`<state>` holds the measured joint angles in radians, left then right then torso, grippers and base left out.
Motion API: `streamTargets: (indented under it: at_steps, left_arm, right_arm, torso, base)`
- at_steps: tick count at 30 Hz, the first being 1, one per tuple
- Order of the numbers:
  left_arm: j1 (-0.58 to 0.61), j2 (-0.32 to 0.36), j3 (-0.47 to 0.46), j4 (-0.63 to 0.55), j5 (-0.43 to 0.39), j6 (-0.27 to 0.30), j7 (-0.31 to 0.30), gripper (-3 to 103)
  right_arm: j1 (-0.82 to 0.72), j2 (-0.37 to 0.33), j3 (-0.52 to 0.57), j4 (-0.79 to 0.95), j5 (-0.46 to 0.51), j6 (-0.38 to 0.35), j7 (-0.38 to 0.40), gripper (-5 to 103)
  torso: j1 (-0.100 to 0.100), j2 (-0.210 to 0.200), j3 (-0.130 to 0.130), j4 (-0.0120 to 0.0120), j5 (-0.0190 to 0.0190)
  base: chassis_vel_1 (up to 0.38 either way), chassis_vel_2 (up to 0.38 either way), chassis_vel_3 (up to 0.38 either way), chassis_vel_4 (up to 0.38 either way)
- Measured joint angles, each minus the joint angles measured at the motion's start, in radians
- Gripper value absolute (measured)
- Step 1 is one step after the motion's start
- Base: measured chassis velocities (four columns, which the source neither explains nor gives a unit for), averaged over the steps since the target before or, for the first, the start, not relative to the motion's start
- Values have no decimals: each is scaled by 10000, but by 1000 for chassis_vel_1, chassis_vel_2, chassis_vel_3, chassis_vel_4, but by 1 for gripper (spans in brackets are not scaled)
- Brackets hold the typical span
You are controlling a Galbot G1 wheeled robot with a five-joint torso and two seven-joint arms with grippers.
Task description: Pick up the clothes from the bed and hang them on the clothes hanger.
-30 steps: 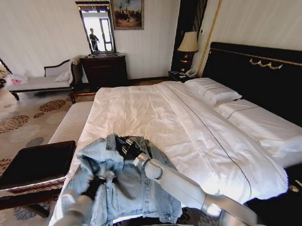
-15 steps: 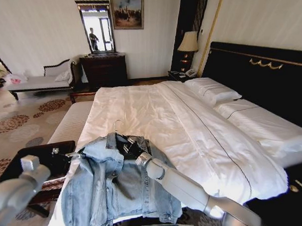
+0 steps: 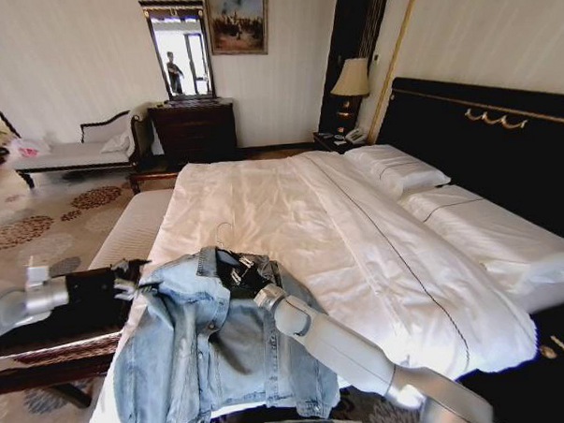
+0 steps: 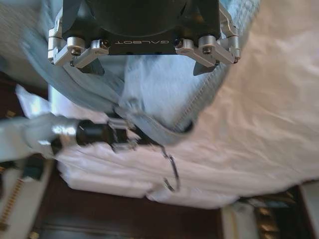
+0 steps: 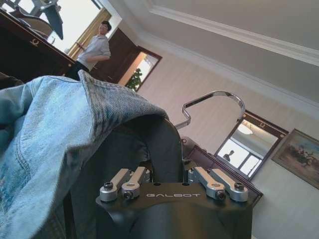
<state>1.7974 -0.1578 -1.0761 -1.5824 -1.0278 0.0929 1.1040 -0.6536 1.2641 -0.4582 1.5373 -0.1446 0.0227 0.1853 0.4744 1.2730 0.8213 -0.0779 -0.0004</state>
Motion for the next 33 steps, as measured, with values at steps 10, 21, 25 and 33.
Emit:
streamTargets:
  at_steps: [10, 21, 25, 33]
  left_arm:
    - [-46, 982, 111, 1501, -220, -224, 1557, 100]
    - [287, 2602, -270, 3319, 491, -1871, 2273, 100]
    - [487, 2972, -381, 3538, 674, -2155, 2065, 100]
    - [3174, 4357, -3502, 3761, 533, -2135, 1446, 100]
  right_arm:
    - [91, -217, 74, 466, 999, -266, -44, 28]
    - [-83, -469, 11, 553, 998, 225, -348, 27]
    - [-120, -469, 16, 571, 880, 341, -383, 27]
    - [-113, -519, 1, 1051, 859, 508, -560, 27]
  torso:
    - [0, 0, 0, -9, 2]
    - [1, 1, 0, -10, 6]
    - [0, 1, 0, -9, 5]
    - [-2, 1, -2, -3, 15]
  base:
    - [0, 0, 0, 0]
    - [0, 0, 0, 0]
    - [0, 0, 0, 0]
    - [0, 0, 0, 0]
